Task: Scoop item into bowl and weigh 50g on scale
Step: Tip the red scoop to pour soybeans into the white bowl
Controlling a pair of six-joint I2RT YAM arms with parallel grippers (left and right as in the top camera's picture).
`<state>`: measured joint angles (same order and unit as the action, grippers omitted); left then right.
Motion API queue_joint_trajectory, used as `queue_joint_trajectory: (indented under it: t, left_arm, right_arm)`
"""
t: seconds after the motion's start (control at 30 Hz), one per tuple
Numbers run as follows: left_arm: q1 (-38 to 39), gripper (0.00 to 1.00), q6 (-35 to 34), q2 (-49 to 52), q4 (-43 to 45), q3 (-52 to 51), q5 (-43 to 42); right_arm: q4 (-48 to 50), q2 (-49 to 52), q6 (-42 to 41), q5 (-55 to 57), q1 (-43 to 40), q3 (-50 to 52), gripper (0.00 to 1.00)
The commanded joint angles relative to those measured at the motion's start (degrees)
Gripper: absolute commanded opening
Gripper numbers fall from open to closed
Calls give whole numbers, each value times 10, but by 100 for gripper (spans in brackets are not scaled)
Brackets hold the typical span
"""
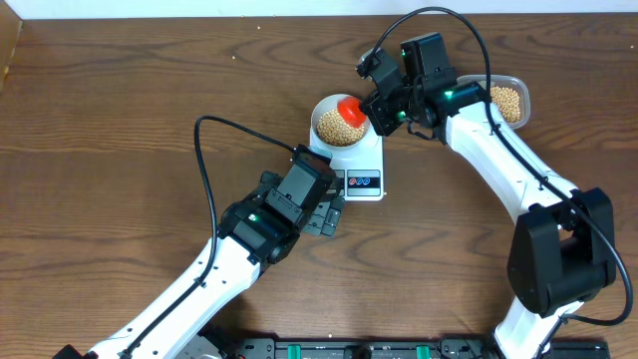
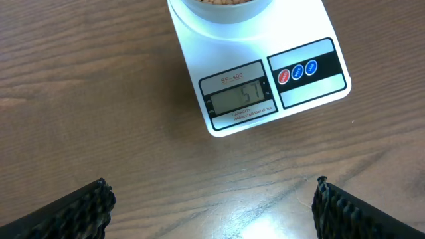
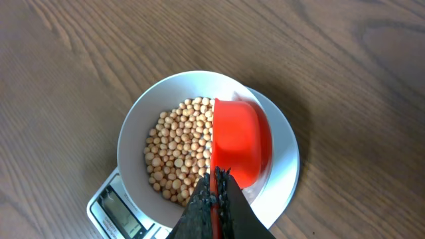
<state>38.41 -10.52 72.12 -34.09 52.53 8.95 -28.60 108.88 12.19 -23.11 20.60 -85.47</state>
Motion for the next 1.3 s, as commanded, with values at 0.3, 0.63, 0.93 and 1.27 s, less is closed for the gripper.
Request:
queue_joint_trajectory:
  t: [0.3,0.63,0.93,1.27]
  left_arm:
    - [0,98,-3,-2,-1,0,5]
    - [0,98,-3,-2,-1,0,5]
    - [0,98,-3,-2,-1,0,5]
    - [0,98,-3,-2,-1,0,5]
  right_arm:
    - [-3,10,8,5,14,-8,1]
    - [-8,10,7,7,40,-7,1]
    - [-10,23,7,7,54,-7,1]
    - [-11,23,-10,-21,54,-7,1]
